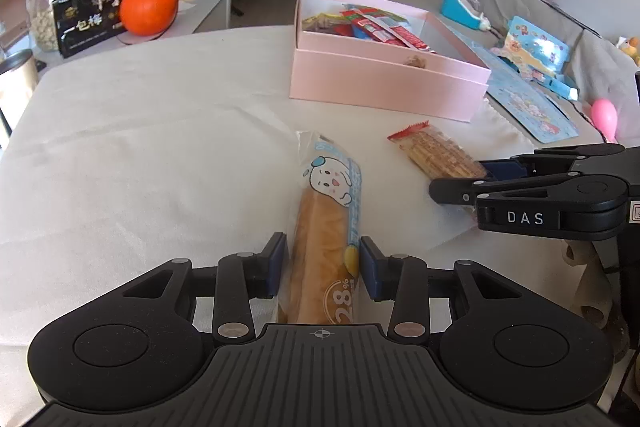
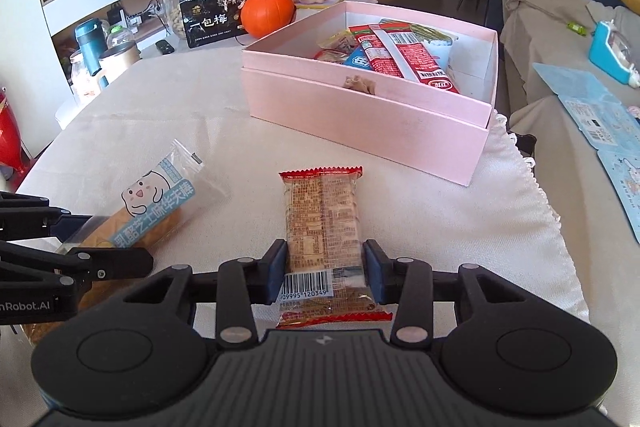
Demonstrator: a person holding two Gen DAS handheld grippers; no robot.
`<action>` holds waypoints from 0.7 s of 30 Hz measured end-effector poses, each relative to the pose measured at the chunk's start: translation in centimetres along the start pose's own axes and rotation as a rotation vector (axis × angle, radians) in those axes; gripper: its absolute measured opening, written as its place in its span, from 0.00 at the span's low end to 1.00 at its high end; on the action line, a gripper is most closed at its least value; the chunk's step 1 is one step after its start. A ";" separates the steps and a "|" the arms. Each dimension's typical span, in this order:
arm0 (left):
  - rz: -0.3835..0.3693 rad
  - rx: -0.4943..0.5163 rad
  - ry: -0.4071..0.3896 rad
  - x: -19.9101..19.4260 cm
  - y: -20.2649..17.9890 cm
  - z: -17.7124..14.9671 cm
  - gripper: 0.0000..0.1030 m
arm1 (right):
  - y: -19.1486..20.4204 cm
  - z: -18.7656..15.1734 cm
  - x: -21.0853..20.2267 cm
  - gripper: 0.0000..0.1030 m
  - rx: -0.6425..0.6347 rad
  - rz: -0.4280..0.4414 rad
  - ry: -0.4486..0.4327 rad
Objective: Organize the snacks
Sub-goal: 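Grasp the brown biscuit packet with right, then carry the bread packet into the pink box with left while right carries the biscuit packet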
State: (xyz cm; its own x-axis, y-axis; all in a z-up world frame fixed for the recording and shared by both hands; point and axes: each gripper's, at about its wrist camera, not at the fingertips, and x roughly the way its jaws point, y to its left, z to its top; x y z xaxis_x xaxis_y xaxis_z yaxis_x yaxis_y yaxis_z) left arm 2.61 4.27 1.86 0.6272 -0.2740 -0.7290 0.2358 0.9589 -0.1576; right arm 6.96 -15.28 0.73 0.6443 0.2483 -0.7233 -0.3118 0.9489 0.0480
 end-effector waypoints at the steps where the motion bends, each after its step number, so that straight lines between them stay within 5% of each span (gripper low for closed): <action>1: 0.000 0.002 -0.003 0.0 -0.1 -0.1 0.42 | 0.1 0.1 0.1 0.43 -0.001 0.003 0.002; 6: 0.011 0.062 -0.031 -0.2 -0.6 -0.9 0.42 | 0.4 0.3 0.5 0.67 0.003 0.041 0.016; 11: 0.008 0.073 -0.058 -0.6 -0.6 -1.6 0.42 | 1.7 0.2 1.2 0.86 -0.035 -0.039 0.004; 21: -0.005 0.001 -0.072 -1.4 0.6 -2.2 0.38 | 0.2 0.4 1.3 0.91 -0.060 0.016 0.034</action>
State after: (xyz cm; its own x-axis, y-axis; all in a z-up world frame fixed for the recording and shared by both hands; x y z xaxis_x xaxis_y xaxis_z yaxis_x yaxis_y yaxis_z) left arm 0.21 5.41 1.31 0.6778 -0.2836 -0.6784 0.2401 0.9574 -0.1604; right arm 8.07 -14.71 0.09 0.6152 0.2558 -0.7457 -0.3641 0.9312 0.0191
